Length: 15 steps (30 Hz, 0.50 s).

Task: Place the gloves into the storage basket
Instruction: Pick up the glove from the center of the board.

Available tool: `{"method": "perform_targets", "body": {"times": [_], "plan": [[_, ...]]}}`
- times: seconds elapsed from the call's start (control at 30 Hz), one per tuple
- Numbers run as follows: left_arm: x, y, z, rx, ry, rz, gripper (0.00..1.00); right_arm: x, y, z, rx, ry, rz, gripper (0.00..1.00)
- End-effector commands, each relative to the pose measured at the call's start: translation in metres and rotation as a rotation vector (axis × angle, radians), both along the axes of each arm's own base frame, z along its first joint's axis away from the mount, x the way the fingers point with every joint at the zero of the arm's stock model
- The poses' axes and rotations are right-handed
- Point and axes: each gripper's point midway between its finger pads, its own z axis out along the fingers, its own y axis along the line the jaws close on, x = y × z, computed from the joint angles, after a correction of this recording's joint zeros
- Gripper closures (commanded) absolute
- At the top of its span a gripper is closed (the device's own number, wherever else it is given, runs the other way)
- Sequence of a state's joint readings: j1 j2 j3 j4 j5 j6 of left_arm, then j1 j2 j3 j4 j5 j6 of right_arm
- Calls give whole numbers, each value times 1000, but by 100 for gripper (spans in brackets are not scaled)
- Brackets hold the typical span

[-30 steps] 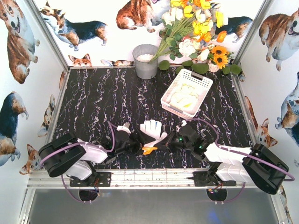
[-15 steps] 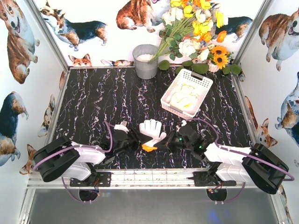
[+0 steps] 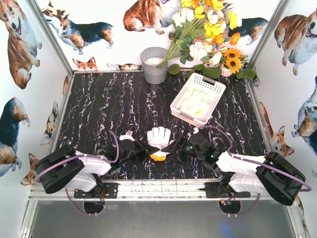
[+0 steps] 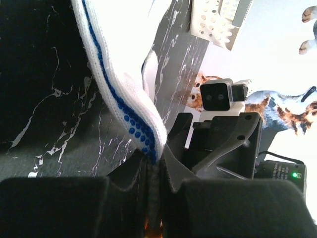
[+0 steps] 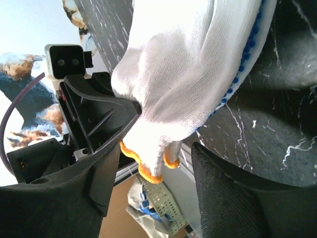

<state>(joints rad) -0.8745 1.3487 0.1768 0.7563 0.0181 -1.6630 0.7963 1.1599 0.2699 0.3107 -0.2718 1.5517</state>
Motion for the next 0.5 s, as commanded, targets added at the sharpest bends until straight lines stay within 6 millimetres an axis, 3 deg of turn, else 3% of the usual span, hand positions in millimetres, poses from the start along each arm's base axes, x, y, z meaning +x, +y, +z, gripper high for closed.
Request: {"method": "perform_targets", "body": {"times": [0.0, 0.13, 0.47], "plan": [[3, 5, 6, -39, 17, 45, 100, 15, -4, 5, -2, -39, -81, 33], [3, 5, 10, -49, 20, 48, 100, 23, -11, -2, -36, -34, -141, 25], [3, 3, 14, -91, 27, 50, 100, 36, 6, -16, -11, -10, -212, 25]]}}
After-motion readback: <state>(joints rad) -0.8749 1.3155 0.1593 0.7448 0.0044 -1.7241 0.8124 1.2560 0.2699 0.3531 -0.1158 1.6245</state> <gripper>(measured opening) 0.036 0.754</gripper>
